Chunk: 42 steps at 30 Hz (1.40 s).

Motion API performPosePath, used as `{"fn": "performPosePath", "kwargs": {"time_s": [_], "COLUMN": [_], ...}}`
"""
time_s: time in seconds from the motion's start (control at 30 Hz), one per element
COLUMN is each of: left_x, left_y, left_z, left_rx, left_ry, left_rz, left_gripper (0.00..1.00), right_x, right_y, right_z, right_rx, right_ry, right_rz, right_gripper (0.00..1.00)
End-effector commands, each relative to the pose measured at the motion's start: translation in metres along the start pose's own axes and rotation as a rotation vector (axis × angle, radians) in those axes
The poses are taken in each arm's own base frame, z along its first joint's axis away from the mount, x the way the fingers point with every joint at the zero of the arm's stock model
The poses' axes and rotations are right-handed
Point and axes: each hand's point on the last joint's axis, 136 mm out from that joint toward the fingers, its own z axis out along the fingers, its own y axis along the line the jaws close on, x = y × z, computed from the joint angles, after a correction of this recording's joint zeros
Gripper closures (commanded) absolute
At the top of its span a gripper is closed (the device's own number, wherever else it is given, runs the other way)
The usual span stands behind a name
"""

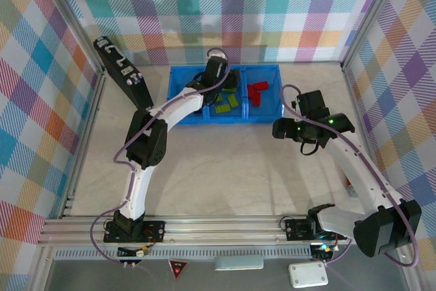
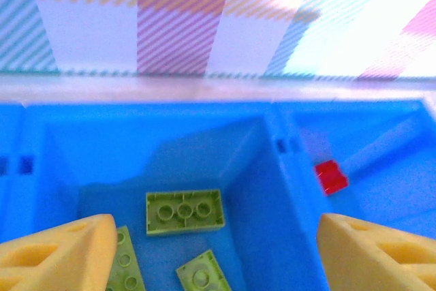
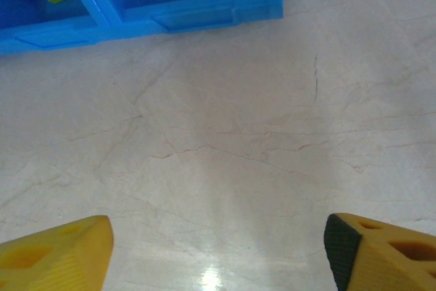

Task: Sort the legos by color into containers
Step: Pick up the lego from the center of the table, then reset both arms

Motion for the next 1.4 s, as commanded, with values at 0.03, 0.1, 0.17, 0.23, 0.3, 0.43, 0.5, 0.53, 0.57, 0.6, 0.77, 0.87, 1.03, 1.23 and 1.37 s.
{"fn": "performPosePath", "kwargs": {"time_s": [0.03, 0.1, 0.17, 0.23, 0.3, 0.43, 0.5, 0.53, 0.57, 0.6, 0.77, 0.87, 1.03, 1.23, 1.37], "left_x": [-0.020, -0.018, -0.014, -0.006, 0.002, 0.020, 0.028, 0.033, 0.038, 0.047, 0.076, 0.096, 0.118, 0.126, 0.119], "left_y": [0.001, 0.007, 0.016, 0.031, 0.050, 0.095, 0.121, 0.135, 0.147, 0.163, 0.243, 0.275, 0.303, 0.312, 0.314], "left_z": [-0.037, -0.049, -0.064, -0.080, -0.096, -0.131, -0.149, -0.158, -0.166, -0.175, -0.215, -0.226, -0.227, -0.208, -0.200], "left_rx": [-0.020, -0.035, -0.061, -0.108, -0.170, -0.282, -0.345, -0.370, -0.396, -0.435, -0.650, -0.707, -0.716, -0.605, -0.540], "left_ry": [-0.018, -0.005, 0.008, 0.025, 0.038, 0.053, 0.055, 0.060, 0.065, 0.076, 0.084, 0.103, 0.069, -0.012, -0.082], "left_rz": [0.027, 0.047, 0.070, 0.101, 0.121, 0.134, 0.129, 0.125, 0.122, 0.123, 0.075, 0.057, -0.005, -0.019, -0.042], "left_gripper": [0.22, 0.21, 0.19, 0.14, 0.10, 0.03, 0.00, 0.00, 0.00, 0.00, 0.00, 0.00, 0.00, 0.00, 0.00], "right_x": [-0.006, -0.009, -0.012, -0.014, -0.015, -0.018, -0.021, -0.022, -0.022, -0.024, -0.034, -0.041, -0.047, -0.055, -0.065], "right_y": [-0.013, -0.019, -0.028, -0.036, -0.043, -0.063, -0.073, -0.076, -0.078, -0.081, -0.101, -0.105, -0.114, -0.114, -0.097], "right_z": [0.010, 0.014, 0.018, 0.023, 0.028, 0.039, 0.043, 0.046, 0.050, 0.053, 0.069, 0.074, 0.088, 0.103, 0.106], "right_rx": [0.073, 0.108, 0.154, 0.194, 0.224, 0.316, 0.366, 0.381, 0.390, 0.405, 0.451, 0.437, 0.422, 0.389, 0.300], "right_ry": [-0.042, -0.060, -0.082, -0.096, -0.106, -0.137, -0.158, -0.166, -0.173, -0.197, -0.368, -0.458, -0.515, -0.591, -0.665], "right_rz": [-0.005, -0.009, -0.013, -0.029, -0.041, -0.038, -0.023, -0.021, -0.030, -0.034, -0.026, -0.030, -0.041, -0.069, -0.150], "right_gripper": [0.11, 0.07, 0.03, 0.01, 0.01, 0.01, 0.01, 0.01, 0.01, 0.01, 0.01, 0.01, 0.01, 0.01, 0.01]}}
